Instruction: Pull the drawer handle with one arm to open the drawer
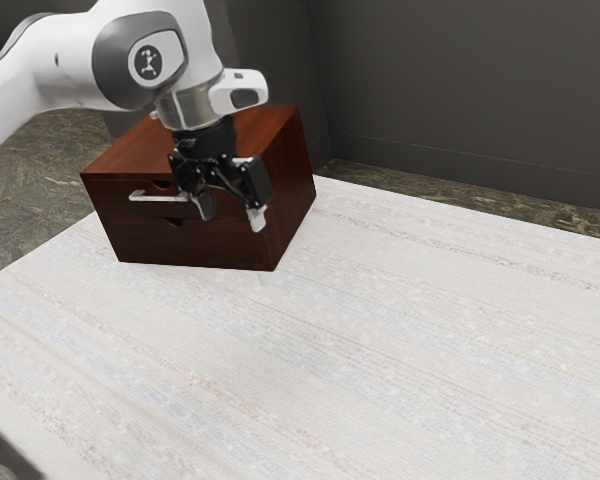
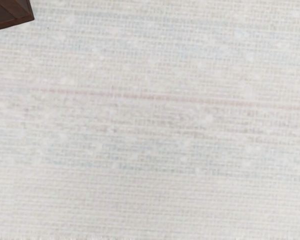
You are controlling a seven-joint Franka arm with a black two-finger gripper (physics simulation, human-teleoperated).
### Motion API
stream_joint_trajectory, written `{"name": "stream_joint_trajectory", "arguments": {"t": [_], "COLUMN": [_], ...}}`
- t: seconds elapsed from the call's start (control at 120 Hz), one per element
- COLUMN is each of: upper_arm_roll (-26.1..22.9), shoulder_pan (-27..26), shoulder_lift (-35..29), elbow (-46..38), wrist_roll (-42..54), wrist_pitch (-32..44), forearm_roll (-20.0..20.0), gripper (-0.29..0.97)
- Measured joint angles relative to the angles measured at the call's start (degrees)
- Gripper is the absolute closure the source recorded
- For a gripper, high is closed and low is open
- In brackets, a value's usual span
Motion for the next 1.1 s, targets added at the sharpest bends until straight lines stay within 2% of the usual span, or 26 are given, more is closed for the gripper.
{"name": "stream_joint_trajectory", "arguments": {"t": [0.192, 0.267, 0.342, 0.592, 0.742, 0.833, 0.958, 1.1], "upper_arm_roll": [0.1, 0.2, 0.1, 0.2, 0.8, 0.9, 0.9, 0.9], "shoulder_pan": [0.0, 0.0, 0.0, 0.1, 1.2, 2.7, 9.4, 19.6], "shoulder_lift": [0.2, -0.9, -2.3, -2.3, -3.0, -9.2, -18.3, -22.6], "elbow": [0.8, 6.9, 9.2, 9.2, -1.3, -12.5, -24.0, -28.5], "wrist_roll": [1.5, 1.9, 2.2, 3.1, 5.1, 8.7, 17.6, 31.0], "wrist_pitch": [-2.1, -4.1, -5.9, -7.2, -5.2, -2.7, 0.0, 2.9], "forearm_roll": [-0.7, -1.0, -1.1, -0.9, -0.6, -0.4, 0.0, 0.2], "gripper": [0.0, 0.0, 0.0, 0.0, 0.0, 0.0, 0.0, 0.0]}}
